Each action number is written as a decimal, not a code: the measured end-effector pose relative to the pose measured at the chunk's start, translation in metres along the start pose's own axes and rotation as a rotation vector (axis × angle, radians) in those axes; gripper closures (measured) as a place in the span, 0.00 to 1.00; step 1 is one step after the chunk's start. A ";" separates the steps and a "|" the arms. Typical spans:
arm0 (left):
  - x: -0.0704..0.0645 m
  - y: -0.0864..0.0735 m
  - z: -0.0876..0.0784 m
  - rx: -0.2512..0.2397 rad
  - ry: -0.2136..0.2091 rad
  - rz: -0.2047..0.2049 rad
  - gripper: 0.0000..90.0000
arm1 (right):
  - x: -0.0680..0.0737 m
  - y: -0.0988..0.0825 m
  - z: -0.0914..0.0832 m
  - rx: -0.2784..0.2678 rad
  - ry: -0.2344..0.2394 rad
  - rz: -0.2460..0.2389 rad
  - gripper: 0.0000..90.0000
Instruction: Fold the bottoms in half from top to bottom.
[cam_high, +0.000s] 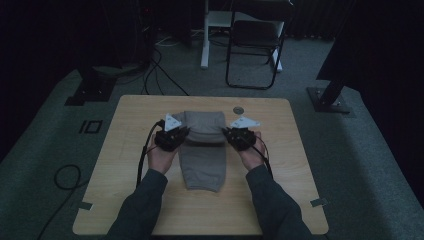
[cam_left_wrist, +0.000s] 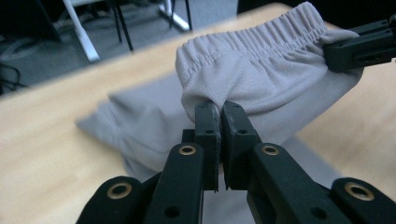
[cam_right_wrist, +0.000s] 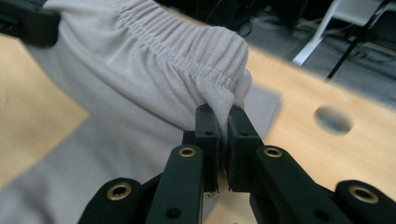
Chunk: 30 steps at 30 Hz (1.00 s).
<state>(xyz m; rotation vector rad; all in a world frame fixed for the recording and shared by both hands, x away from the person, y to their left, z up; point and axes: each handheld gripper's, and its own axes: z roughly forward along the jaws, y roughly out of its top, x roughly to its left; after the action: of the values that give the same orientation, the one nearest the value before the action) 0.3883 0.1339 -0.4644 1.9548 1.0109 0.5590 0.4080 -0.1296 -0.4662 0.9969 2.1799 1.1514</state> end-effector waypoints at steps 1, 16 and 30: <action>-0.001 -0.010 0.003 0.023 -0.009 -0.001 0.95 | 0.004 -0.009 0.002 0.020 0.007 -0.008 0.95; -0.005 -0.074 0.009 0.128 -0.079 -0.063 0.79 | 0.028 -0.071 0.018 0.206 0.116 -0.021 0.73; 0.021 -0.043 0.039 0.163 -0.003 -0.111 0.95 | 0.000 -0.049 0.042 0.208 0.048 0.111 0.92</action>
<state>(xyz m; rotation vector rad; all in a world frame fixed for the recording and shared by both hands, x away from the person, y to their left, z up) 0.4088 0.1462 -0.5214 2.0253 1.1869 0.4234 0.4184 -0.1278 -0.5300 1.2027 2.3453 1.0210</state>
